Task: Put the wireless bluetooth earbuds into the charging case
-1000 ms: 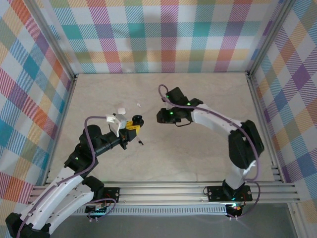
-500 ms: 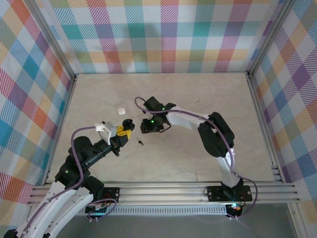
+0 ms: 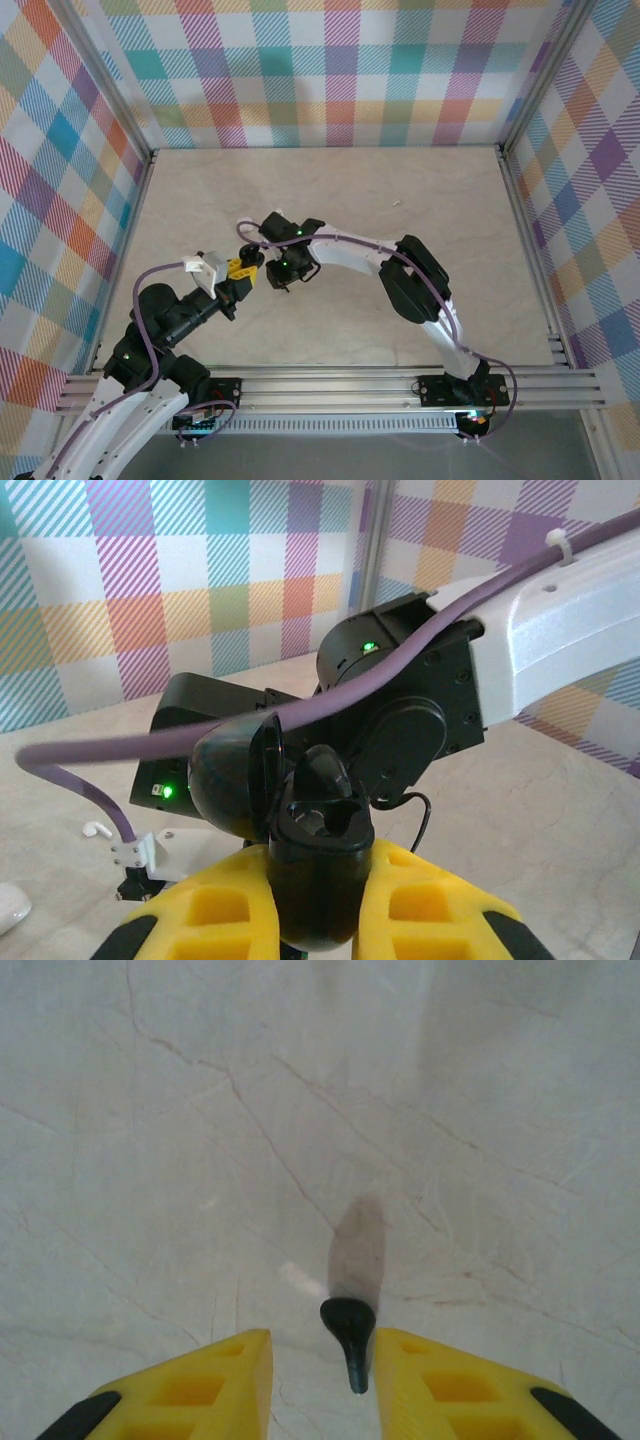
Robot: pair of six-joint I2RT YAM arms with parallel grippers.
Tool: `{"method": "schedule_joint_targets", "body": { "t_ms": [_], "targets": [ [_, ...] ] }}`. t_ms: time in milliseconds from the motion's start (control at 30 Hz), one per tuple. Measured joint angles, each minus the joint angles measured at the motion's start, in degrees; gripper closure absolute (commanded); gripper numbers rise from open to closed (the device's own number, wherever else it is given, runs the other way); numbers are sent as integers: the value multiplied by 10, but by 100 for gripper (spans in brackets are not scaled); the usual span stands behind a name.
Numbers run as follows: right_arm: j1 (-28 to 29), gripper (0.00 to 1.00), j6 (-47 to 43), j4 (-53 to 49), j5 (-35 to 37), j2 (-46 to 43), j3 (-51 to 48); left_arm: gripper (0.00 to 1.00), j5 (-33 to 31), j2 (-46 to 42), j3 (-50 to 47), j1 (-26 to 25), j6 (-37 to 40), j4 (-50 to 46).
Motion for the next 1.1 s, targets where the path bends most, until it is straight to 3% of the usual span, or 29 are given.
{"method": "schedule_joint_targets", "body": {
  "t_ms": [700,1100],
  "targets": [
    [29,71,-54,-82,57,74,84,100,0,0,0,0,-1,-3],
    [35,84,-62,-95,82,74,84,100,0,-4,0,0,-5,-3]
  ]
}}
